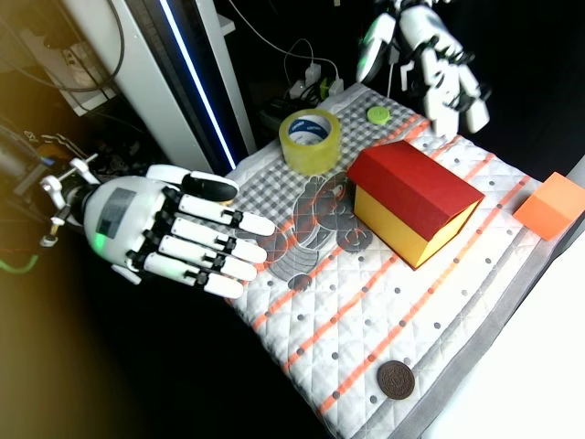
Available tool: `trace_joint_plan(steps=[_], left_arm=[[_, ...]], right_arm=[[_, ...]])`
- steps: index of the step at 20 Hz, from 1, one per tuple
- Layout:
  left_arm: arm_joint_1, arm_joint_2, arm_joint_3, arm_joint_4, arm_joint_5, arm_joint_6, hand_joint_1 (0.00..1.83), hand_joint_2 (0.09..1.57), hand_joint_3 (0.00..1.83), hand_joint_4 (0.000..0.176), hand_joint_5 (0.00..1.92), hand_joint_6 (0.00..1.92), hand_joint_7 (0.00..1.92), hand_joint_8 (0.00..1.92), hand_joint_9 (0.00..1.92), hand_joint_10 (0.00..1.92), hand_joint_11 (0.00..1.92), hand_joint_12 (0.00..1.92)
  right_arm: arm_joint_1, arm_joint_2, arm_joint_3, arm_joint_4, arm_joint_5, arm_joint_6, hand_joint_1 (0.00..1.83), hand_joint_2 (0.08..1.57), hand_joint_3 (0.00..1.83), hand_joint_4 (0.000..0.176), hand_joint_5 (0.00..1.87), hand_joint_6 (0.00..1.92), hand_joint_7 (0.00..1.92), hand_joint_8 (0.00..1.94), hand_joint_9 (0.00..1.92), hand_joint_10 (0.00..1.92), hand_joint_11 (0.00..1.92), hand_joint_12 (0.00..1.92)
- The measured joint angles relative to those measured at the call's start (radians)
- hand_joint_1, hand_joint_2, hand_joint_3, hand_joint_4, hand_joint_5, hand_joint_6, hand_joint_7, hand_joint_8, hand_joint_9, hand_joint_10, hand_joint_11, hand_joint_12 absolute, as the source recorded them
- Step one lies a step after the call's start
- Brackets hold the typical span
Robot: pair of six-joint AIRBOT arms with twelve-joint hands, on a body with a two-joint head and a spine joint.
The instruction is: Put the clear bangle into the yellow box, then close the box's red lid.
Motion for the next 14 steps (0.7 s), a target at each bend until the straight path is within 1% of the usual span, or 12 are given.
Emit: trace_joint_plan(steps=[1, 2, 3, 4, 5, 6, 8, 9, 10, 11, 13, 14], left_arm=[[0.016, 0.014, -0.008, -0.003, -0.03, -0.034, 0.0, 1.24, 0.0, 0.127, 0.11, 0.01, 0.49, 0.0, 0.34, 0.06, 0.0, 0.48], [0.045, 0.034, -0.014, -0.003, -0.078, -0.11, 0.0, 1.23, 0.0, 0.103, 0.11, 0.0, 0.51, 0.0, 0.3, 0.03, 0.0, 0.36], [0.076, 0.055, -0.019, -0.005, -0.134, -0.187, 0.0, 1.19, 0.0, 0.102, 0.09, 0.01, 0.5, 0.01, 0.32, 0.04, 0.0, 0.54], [0.109, 0.075, -0.021, -0.009, -0.19, -0.248, 0.0, 1.31, 0.01, 0.098, 0.04, 0.0, 0.48, 0.0, 0.35, 0.04, 0.0, 0.64], [0.146, 0.095, -0.033, -0.027, -0.256, -0.299, 0.0, 1.34, 0.01, 0.102, 0.01, 0.0, 0.48, 0.0, 0.35, 0.02, 0.0, 0.56], [0.174, 0.106, -0.039, -0.031, -0.297, -0.332, 0.0, 1.32, 0.0, 0.119, 0.0, 0.0, 0.48, 0.0, 0.36, 0.02, 0.0, 0.55], [0.259, 0.127, -0.045, -0.027, -0.399, -0.484, 0.1, 1.18, 0.0, 0.133, 0.0, 0.0, 0.44, 0.0, 0.28, 0.0, 0.0, 0.26], [0.281, 0.129, -0.043, -0.027, -0.426, -0.54, 0.16, 1.14, 0.0, 0.131, 0.0, 0.0, 0.41, 0.0, 0.25, 0.0, 0.0, 0.34], [0.315, 0.127, -0.021, -0.021, -0.468, -0.642, 0.26, 1.11, 0.0, 0.127, 0.0, 0.0, 0.37, 0.0, 0.24, 0.0, 0.0, 0.38], [0.335, 0.119, -0.002, -0.03, -0.495, -0.697, 0.35, 1.1, 0.0, 0.128, 0.0, 0.0, 0.33, 0.0, 0.25, 0.0, 0.01, 0.39], [0.355, 0.097, 0.023, -0.066, -0.528, -0.785, 0.37, 1.1, 0.0, 0.098, 0.0, 0.0, 0.28, 0.0, 0.27, 0.01, 0.0, 0.4], [0.37, 0.096, 0.025, -0.076, -0.539, -0.822, 0.32, 1.11, 0.0, 0.07, 0.0, 0.0, 0.27, 0.0, 0.29, 0.01, 0.0, 0.51]], right_arm=[[-0.011, 0.006, -0.006, 0.002, 0.011, 0.0, 0.23, 1.32, 0.0, 0.065, 0.29, 0.0, 0.45, 0.0, 0.33, 0.0, 0.11, 0.1], [-0.026, 0.014, -0.015, 0.003, 0.029, 0.0, 0.26, 1.29, 0.0, 0.077, 0.3, 0.01, 0.45, 0.0, 0.31, 0.0, 0.1, 0.09], [-0.046, 0.025, -0.024, 0.002, 0.047, 0.0, 0.27, 1.29, 0.0, 0.08, 0.31, 0.01, 0.46, 0.0, 0.3, 0.0, 0.11, 0.09], [-0.065, 0.033, -0.032, 0.008, 0.063, 0.0, 0.28, 1.29, 0.0, 0.069, 0.31, 0.01, 0.46, 0.0, 0.31, 0.0, 0.11, 0.09], [-0.079, 0.039, -0.043, 0.015, 0.08, 0.0, 0.31, 1.29, 0.0, 0.057, 0.31, 0.0, 0.47, 0.01, 0.33, 0.01, 0.14, 0.11], [-0.09, 0.041, -0.047, 0.015, 0.094, 0.0, 0.33, 1.28, 0.0, 0.065, 0.31, 0.0, 0.48, 0.01, 0.35, 0.01, 0.16, 0.11], [-0.115, 0.055, -0.067, 0.011, 0.126, -0.001, 0.34, 1.27, 0.0, 0.018, 0.26, 0.0, 0.43, 0.0, 0.35, 0.01, 0.19, 0.13], [-0.124, 0.058, -0.072, 0.009, 0.137, -0.002, 0.35, 1.28, 0.0, 0.012, 0.25, 0.0, 0.42, 0.0, 0.35, 0.01, 0.19, 0.13], [-0.132, 0.063, -0.077, 0.006, 0.154, -0.005, 0.36, 1.27, 0.0, 0.035, 0.24, 0.0, 0.43, 0.01, 0.35, 0.01, 0.2, 0.13], [-0.132, 0.064, -0.077, 0.01, 0.16, -0.005, 0.33, 1.28, 0.0, 0.039, 0.24, 0.0, 0.45, 0.01, 0.38, 0.01, 0.23, 0.14], [-0.133, 0.067, -0.078, 0.01, 0.161, -0.012, 0.34, 1.27, 0.0, 0.021, 0.22, 0.0, 0.46, 0.01, 0.43, 0.02, 0.26, 0.15], [-0.133, 0.068, -0.078, 0.006, 0.161, -0.013, 0.34, 1.24, 0.0, 0.005, 0.21, 0.0, 0.46, 0.01, 0.44, 0.02, 0.28, 0.15]])
